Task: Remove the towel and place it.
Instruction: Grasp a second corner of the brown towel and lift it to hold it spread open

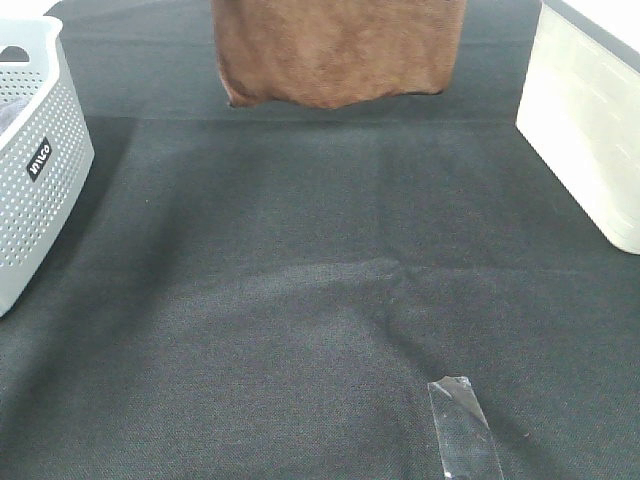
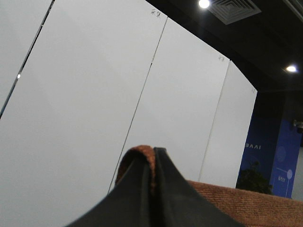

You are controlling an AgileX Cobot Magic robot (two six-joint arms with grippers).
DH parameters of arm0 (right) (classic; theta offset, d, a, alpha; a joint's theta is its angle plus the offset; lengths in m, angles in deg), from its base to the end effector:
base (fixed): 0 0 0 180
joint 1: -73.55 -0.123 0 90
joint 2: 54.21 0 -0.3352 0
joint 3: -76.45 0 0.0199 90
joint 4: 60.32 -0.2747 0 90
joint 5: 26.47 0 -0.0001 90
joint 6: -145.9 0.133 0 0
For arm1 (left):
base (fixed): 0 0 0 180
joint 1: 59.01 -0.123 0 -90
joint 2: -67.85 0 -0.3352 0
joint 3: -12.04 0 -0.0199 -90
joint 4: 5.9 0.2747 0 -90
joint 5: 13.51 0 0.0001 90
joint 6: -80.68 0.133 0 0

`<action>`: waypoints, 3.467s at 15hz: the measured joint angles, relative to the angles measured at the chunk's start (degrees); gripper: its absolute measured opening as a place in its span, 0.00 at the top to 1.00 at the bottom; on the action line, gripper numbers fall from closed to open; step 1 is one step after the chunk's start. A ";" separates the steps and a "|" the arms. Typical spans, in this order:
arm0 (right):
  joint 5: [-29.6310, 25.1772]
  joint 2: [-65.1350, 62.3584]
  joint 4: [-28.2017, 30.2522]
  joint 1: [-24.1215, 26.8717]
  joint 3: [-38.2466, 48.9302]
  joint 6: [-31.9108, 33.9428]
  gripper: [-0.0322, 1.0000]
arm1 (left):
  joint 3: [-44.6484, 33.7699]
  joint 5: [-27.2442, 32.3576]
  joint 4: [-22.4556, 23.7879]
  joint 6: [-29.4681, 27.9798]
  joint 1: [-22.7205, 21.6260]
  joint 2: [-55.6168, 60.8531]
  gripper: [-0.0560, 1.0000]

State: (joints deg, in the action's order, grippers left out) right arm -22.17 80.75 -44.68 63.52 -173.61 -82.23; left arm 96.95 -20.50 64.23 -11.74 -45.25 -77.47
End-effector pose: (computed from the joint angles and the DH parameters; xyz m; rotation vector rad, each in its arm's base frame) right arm 0.5837 0.1059 0.5596 -0.6729 0.8654 -0.8346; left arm 0.5955 -0.1614 0.5366 0.0285 1.0357 -0.6334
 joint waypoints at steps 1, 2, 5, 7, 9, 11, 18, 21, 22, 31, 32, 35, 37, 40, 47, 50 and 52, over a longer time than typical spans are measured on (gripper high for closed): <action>-1.49 0.00 -0.17 0.00 0.00 1.43 0.97 | 0.00 -0.69 0.00 2.29 -0.06 -0.29 0.95; -3.72 0.00 -0.69 0.00 0.00 3.67 0.97 | 0.00 -0.97 0.06 4.93 -0.06 -0.86 0.95; -8.02 0.00 -2.75 0.11 0.00 7.39 0.97 | 0.00 -1.66 -1.03 8.42 -0.06 -3.32 0.95; -13.64 0.00 -3.72 0.23 -0.11 7.96 0.97 | 0.00 -1.89 -1.72 8.94 -0.06 -4.35 0.95; -17.07 0.00 -4.98 0.40 -0.11 8.19 0.97 | 0.00 -2.12 -1.89 9.74 -0.06 -4.87 0.95; -14.90 0.00 -6.30 0.52 -0.11 8.14 0.97 | 0.34 -2.46 -1.89 12.49 -0.06 -5.16 0.95; -9.05 0.00 -12.20 0.52 0.97 8.19 0.97 | 3.78 -4.41 -1.95 20.51 -0.63 -5.67 0.95; -12.15 -0.06 -15.07 0.57 5.27 8.25 0.97 | 3.84 -5.39 0.46 21.77 -1.38 -7.10 0.95; -14.27 0.00 -15.64 0.57 6.47 8.19 0.97 | 3.84 -6.02 0.74 21.03 -1.66 -7.56 0.95; -42.23 -4.93 -15.64 1.15 6.76 2.12 0.97 | 3.84 -22.23 29.45 -17.76 -1.32 -7.85 0.95; -45.49 -5.16 -15.99 1.20 6.82 1.95 0.97 | 3.84 -24.24 29.68 -18.96 -1.32 -7.85 0.95; -53.57 -5.61 -19.71 1.20 6.82 -0.46 0.97 | 3.84 -33.69 29.74 -23.84 -2.35 -7.85 0.95; -55.29 -5.61 -22.40 1.20 6.82 -0.86 0.97 | 2.29 -33.06 29.74 -26.70 -4.58 -7.68 0.95; -55.58 -5.61 -24.64 1.15 6.82 -0.86 0.97 | -8.82 -18.16 29.68 -21.60 -6.47 -6.19 0.95; -60.62 -5.61 -25.95 0.63 6.82 -0.86 0.97 | -49.62 -0.29 28.25 -7.51 -1.89 14.44 0.95; -69.67 -6.65 -25.73 0.63 6.99 -0.86 0.97 | -63.48 -3.32 28.02 -7.51 -2.01 25.78 0.95; -73.45 -8.65 -25.95 0.63 6.99 -0.86 0.97 | -72.14 -5.21 28.25 -7.51 -2.01 32.31 0.95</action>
State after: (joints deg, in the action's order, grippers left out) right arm -95.63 72.10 -70.63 64.15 -166.62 -83.09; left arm 24.81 -25.72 92.48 -19.25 -47.26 -45.16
